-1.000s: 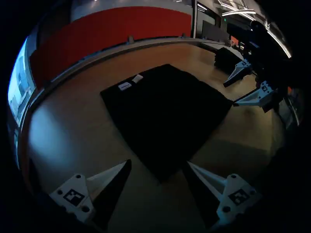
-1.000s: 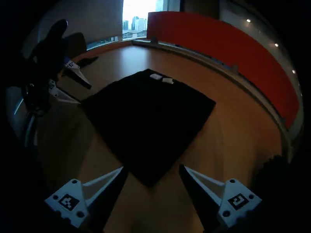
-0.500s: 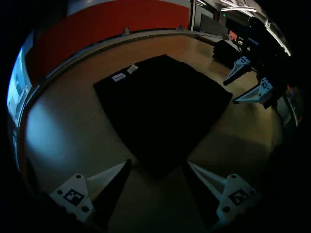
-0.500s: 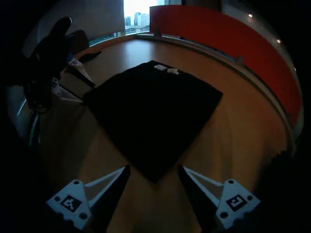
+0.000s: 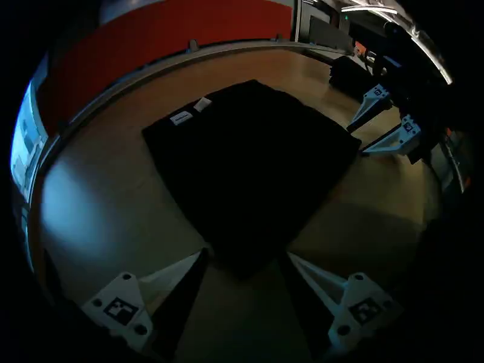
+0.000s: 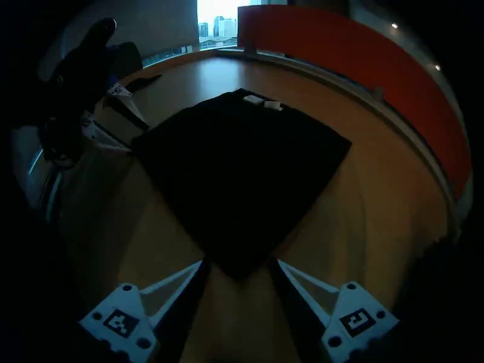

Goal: Fold towel

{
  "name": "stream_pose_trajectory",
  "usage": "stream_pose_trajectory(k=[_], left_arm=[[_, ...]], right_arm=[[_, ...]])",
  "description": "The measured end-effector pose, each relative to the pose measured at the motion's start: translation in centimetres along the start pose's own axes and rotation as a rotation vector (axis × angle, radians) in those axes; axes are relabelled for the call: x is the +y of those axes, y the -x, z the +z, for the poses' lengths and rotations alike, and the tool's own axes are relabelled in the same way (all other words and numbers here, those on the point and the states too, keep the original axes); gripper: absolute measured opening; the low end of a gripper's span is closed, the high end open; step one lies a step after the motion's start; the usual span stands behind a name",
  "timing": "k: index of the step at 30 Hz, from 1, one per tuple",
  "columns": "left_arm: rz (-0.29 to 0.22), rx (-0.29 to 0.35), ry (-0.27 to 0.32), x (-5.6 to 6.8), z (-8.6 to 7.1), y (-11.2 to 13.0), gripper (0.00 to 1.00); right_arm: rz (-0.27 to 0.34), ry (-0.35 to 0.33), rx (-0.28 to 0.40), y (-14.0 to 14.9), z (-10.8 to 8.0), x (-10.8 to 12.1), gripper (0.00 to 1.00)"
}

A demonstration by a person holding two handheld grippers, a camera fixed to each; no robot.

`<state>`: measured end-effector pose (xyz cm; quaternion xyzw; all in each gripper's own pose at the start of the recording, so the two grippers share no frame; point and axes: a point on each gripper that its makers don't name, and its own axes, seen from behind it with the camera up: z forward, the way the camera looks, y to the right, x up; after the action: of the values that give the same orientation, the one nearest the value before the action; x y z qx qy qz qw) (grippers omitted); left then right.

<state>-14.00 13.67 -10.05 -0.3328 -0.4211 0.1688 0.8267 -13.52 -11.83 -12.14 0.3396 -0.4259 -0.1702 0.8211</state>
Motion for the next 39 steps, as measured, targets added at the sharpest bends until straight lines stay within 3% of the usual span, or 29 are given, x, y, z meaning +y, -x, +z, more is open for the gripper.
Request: stream_pose_trajectory(k=[6,16,18,22,33,39], left_arm=[[-0.009,-0.005,-0.007,0.1,0.0,0.0,0.74],[-0.01,-0.007,-0.009,0.5,-0.1,0.0,0.5],[-0.014,-0.008,-0.013,0.4,-0.1,0.0,0.33],[-0.03,-0.012,-0.026,0.2,0.0,-0.2,0.14],[-0.066,-0.01,-0.039,0.3,-0.4,-0.5,0.1],[-0.088,0.009,-0.051,0.0,-1.4,-1.4,0.1]], right_arm=[[0.005,-0.001,0.0,0.0,0.0,0.1,0.57],[0.011,-0.003,-0.003,-0.1,0.1,0.0,0.27],[0.016,-0.009,-0.003,-0.1,0.0,-0.3,0.24],[0.03,-0.032,0.002,-0.2,0.0,-1.0,0.18],[0.041,-0.007,0.04,-1.2,-0.5,-0.9,0.14],[0.044,0.003,0.068,-2.3,-1.4,-0.7,0.14]])
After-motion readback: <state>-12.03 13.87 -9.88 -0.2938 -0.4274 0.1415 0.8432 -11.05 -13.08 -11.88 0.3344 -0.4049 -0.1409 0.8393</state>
